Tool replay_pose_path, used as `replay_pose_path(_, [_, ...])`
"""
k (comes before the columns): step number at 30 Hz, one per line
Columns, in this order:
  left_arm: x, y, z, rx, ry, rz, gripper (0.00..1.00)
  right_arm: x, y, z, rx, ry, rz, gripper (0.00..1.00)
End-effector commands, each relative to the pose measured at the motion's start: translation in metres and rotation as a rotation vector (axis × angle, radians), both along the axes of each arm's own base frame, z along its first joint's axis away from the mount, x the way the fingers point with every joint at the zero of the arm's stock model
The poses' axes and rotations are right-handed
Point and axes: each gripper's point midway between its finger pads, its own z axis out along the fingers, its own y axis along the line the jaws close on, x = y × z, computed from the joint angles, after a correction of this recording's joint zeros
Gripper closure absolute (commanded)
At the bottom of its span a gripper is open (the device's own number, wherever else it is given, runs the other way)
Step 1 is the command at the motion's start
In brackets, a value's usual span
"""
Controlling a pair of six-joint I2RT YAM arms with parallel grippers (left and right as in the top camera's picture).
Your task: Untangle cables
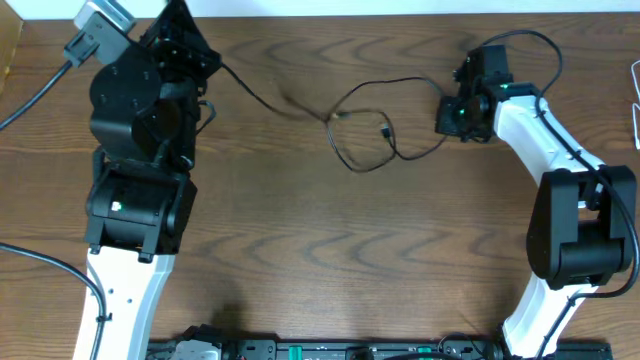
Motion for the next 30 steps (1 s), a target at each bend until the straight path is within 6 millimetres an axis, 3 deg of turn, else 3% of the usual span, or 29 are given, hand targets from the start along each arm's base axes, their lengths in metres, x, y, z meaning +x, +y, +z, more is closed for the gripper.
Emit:
replay_pose_path(1, [-0.007, 0.008, 0.006, 0.031, -0.002, 0.026, 0.93, 0.001, -0.028, -0.003, -0.061, 0.009, -0.049, 0.99])
replay_pose_path(12, [-0.010, 0.014, -0.022, 0.205, 0.125, 0.041, 0.93, -0.004, -0.056, -0.005, -0.064, 0.036, -0.108, 0.99])
replay_pose_path(15, [-0.011, -0.005, -0.040, 0.298, 0.189, -0.087, 0.93, -0.003, -0.029, -0.001, 0.022, 0.006, 0.078, 0.93])
replay_pose_path(16, [-0.011, -0.015, -0.048, 0.313, 0.211, -0.150, 0.93, -0.004, -0.016, 0.002, 0.060, -0.009, 0.157, 0.88])
replay_pose_path(20, [-0.011, -0.057, -0.102, 0.280, 0.374, -0.409, 0.92, -0.006, -0.003, 0.003, 0.084, -0.015, 0.202, 0.76])
replay_pose_path(22, [-0.011, -0.068, -0.130, 0.259, 0.468, -0.487, 0.93, -0.006, 0.000, 0.004, 0.091, -0.015, 0.206, 0.60])
replay_pose_path(24, [-0.013, -0.082, -0.166, 0.241, 0.586, -0.584, 0.93, -0.006, 0.006, 0.006, 0.129, -0.019, 0.219, 0.37])
replay_pose_path(26, [-0.015, -0.097, -0.190, 0.234, 0.650, -0.698, 0.92, -0.006, 0.014, 0.012, 0.175, -0.030, 0.236, 0.34])
replay_pose_path(30, [-0.018, -0.123, -0.218, 0.199, 0.700, -0.883, 0.93, -0.003, 0.038, 0.036, 0.316, -0.076, 0.295, 0.32])
